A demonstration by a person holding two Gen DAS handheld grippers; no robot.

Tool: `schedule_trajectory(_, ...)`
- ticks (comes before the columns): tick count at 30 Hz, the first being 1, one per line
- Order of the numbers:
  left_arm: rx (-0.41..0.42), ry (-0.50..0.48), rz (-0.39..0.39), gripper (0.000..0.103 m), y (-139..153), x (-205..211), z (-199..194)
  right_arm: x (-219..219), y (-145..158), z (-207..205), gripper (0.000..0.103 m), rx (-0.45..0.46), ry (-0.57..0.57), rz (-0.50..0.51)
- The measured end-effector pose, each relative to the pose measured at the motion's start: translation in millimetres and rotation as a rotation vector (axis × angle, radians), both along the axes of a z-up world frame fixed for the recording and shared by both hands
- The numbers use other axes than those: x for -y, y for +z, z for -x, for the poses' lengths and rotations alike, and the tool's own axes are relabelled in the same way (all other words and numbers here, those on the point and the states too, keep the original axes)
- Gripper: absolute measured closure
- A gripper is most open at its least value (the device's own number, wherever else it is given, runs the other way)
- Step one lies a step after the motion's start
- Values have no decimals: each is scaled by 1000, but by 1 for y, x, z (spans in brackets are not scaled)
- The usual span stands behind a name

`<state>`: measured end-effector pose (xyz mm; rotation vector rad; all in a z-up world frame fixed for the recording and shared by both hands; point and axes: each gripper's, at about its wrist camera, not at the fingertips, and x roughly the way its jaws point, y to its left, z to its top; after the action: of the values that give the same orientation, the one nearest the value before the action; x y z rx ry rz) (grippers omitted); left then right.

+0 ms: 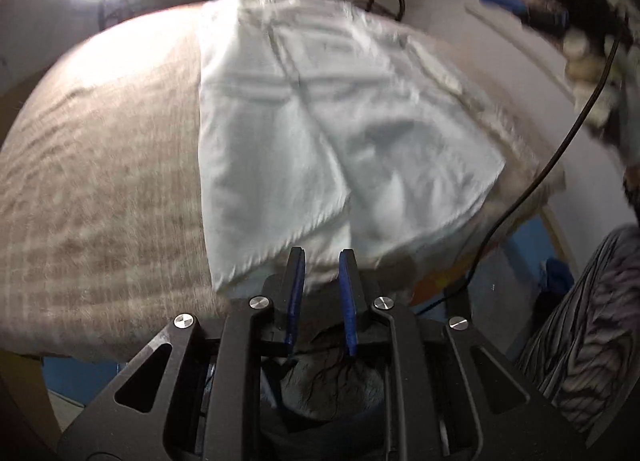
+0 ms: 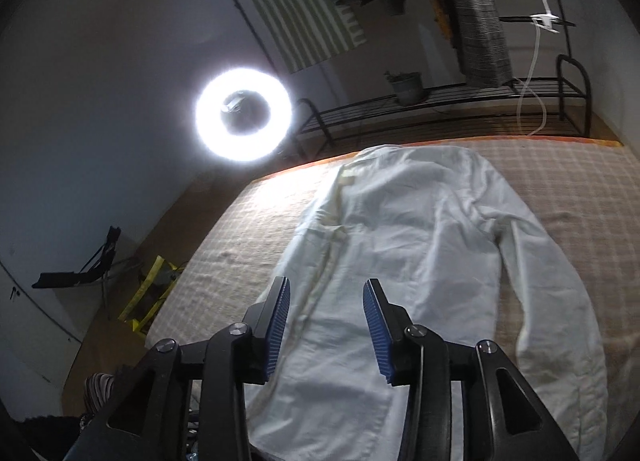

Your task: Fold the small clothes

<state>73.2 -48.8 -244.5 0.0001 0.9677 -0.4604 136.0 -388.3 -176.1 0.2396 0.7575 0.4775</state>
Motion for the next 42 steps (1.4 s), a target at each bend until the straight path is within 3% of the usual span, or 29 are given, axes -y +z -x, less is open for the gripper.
schedule_trajectory(2,42,-2,5,88,10,8,-2,11,-1,4,52,19,-39,23)
schedule_trajectory(6,79,-26,34,88,21,32,-12,33,-13,8,51,17,-116,96)
schedule_trajectory(11,65,-72,62,88,18,66,-19,71,-26,10,51,-14,-186,188)
schedule_trajectory(16,69,-146,60,88,17,103,-17,139,-41,11,51,-117,-303,75)
schedule_trajectory(21,68,-185,57,88,18,129,-19,195,-72,7,51,-220,-400,30)
schedule_trajectory(27,45,-158,70,88,17,133,-29,236,-105,-6,51,-296,-473,11)
schedule_trajectory(31,33,-140,77,88,15,131,-34,240,-122,-16,53,-344,-442,-24)
schedule_trajectory(33,29,-132,84,88,14,129,-36,230,-125,-22,58,-353,-401,18)
schedule_trajectory(36,28,-134,90,88,14,128,-36,217,-132,-27,79,-384,-370,81)
schedule_trajectory(38,33,-138,90,88,15,128,-36,211,-135,-28,102,-399,-367,94)
schedule_trajectory(42,31,-133,101,88,14,124,-35,206,-120,-23,103,-353,-380,71)
